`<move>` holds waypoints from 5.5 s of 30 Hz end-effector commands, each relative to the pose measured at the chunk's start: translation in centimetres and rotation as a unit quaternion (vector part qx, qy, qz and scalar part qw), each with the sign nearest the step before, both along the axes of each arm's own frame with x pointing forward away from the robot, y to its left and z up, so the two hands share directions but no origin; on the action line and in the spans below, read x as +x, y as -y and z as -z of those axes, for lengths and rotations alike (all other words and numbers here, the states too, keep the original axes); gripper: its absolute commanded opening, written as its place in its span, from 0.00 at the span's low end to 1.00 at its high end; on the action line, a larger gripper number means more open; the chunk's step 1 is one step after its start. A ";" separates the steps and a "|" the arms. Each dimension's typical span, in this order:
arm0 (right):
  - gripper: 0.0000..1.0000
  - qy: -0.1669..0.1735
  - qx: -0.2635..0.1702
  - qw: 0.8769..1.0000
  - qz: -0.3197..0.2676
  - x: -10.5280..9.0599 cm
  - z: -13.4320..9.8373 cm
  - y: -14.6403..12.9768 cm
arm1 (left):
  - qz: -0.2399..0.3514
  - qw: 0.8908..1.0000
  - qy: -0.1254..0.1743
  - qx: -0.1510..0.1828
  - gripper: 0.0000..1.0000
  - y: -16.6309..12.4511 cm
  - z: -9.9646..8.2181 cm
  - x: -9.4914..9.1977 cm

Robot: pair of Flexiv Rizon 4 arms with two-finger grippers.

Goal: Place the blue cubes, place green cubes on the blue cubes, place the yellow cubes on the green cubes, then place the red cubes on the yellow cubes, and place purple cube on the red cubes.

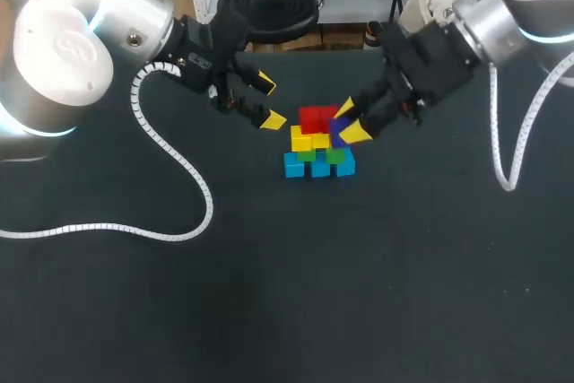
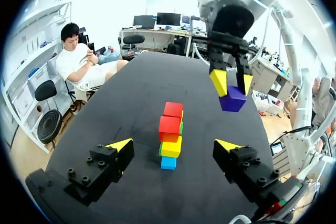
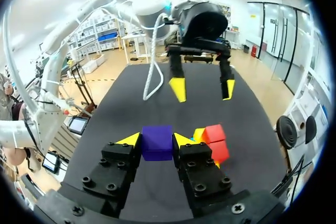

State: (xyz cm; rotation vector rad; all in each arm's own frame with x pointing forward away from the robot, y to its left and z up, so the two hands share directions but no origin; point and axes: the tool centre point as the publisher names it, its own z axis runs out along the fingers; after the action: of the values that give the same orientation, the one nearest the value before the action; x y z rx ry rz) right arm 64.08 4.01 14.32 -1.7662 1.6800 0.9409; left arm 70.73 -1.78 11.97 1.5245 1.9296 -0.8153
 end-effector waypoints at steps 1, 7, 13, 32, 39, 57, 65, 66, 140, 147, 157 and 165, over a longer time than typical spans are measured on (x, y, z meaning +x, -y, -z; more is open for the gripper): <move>0.00 0.001 0.001 1.000 0.003 1.3 -0.2 -0.5 | 0.001 1.000 0.001 -0.002 1.00 -0.1 0.0 0.0; 0.00 0.004 0.010 1.000 0.015 2.8 0.1 -0.4 | 0.001 1.000 0.001 -0.002 1.00 -0.1 0.0 0.0; 0.00 -0.004 0.011 1.000 0.007 3.6 0.7 -0.4 | 0.001 1.000 0.001 -0.002 1.00 -0.1 0.0 0.0; 0.00 0.000 0.022 0.999 0.028 3.7 0.6 -0.5 | 0.001 1.000 0.001 -0.002 1.00 -0.1 0.0 0.0; 0.00 -0.009 0.027 0.999 0.046 4.4 0.6 -0.4 | 0.001 1.000 0.001 -0.002 1.00 -0.1 0.0 0.0; 0.00 -0.033 0.010 0.999 0.041 5.6 1.7 -1.3 | 0.001 1.000 0.001 -0.002 1.00 -0.1 0.0 0.0; 0.00 -0.035 0.007 0.999 0.039 6.0 1.9 -1.3 | 0.001 1.000 0.001 -0.002 1.00 -0.1 0.0 0.0; 0.00 -0.035 0.006 0.999 0.038 6.1 2.0 -1.3 | 0.001 1.000 0.001 -0.002 1.00 -0.1 0.0 0.0; 0.44 -0.049 0.007 0.998 0.031 8.4 3.1 -1.9 | 0.001 1.000 0.001 -0.002 1.00 -0.1 0.0 0.0; 1.00 -0.039 0.013 0.998 0.038 8.3 2.7 -1.7 | 0.001 1.000 0.001 -0.002 1.00 -0.1 0.0 0.0; 1.00 0.002 0.030 0.999 0.025 7.3 1.0 -0.3 | 0.001 1.000 0.001 -0.002 1.00 -0.1 0.0 0.0; 1.00 0.002 0.030 0.999 0.025 7.3 1.0 -0.3 | 0.001 1.000 0.001 -0.002 1.00 -0.1 0.0 0.0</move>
State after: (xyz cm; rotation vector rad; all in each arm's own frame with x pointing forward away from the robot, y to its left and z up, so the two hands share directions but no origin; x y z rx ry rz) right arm 71.69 4.30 13.27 -1.6830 1.6670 0.9638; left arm 70.72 -1.78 11.97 1.5245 1.9296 -0.8153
